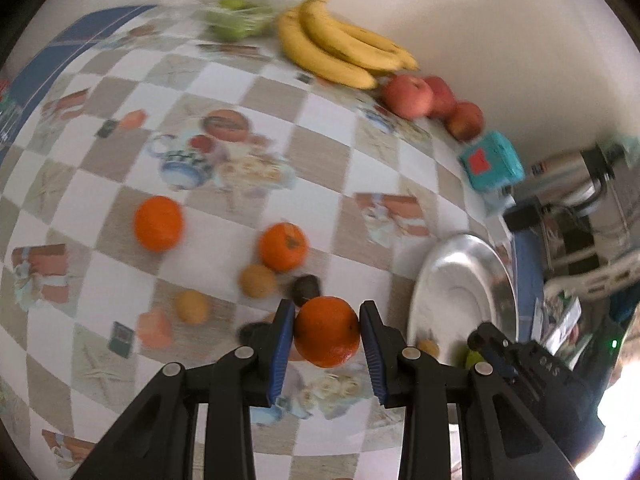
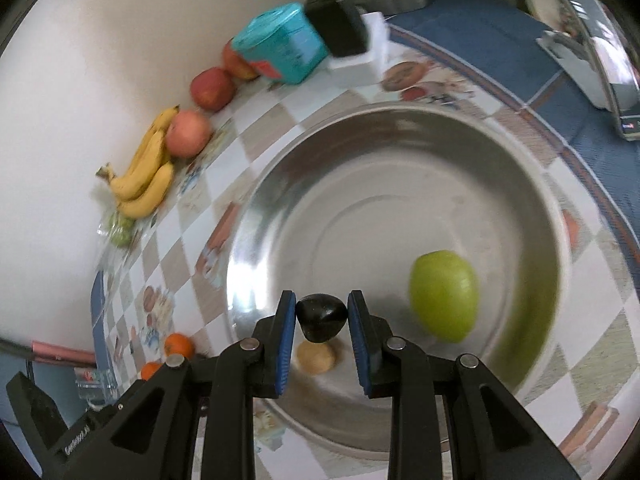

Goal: Organize fruits
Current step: 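Carry the orange and the plum over the steel tray with both tools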

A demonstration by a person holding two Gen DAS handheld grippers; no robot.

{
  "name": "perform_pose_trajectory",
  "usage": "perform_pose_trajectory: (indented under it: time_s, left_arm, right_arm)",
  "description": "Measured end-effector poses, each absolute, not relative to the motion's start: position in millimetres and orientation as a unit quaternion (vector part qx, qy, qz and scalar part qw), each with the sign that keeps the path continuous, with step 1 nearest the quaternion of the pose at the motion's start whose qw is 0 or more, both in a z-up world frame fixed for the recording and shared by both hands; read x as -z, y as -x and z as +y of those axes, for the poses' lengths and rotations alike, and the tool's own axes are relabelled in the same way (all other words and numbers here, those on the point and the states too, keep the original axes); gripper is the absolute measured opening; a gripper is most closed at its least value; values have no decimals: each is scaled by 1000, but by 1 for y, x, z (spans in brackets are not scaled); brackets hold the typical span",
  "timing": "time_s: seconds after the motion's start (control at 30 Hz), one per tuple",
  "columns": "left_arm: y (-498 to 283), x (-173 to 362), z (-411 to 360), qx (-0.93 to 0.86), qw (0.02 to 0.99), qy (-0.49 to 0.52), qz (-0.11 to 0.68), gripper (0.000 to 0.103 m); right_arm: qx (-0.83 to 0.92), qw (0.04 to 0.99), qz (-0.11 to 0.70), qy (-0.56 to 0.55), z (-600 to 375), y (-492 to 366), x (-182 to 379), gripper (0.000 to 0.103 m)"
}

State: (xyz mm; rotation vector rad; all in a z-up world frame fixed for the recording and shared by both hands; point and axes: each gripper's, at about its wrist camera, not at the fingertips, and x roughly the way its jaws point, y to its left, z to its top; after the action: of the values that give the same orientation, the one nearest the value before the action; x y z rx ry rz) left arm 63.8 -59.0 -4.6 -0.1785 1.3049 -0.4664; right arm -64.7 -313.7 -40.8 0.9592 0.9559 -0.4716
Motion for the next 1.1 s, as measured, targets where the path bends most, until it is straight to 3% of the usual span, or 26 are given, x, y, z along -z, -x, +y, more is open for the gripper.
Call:
perform_pose_trajectory:
  time_s: [0.5, 1.1]
  left_arm:
    - [-15, 7, -155, 324, 769, -14, 550, 36]
    - [-21, 29, -168, 330, 771, -34, 544, 36]
  right_arm:
    - [221, 746, 444, -444, -323, 72, 49, 28]
    - [220, 736, 461, -444, -320, 69, 58, 28]
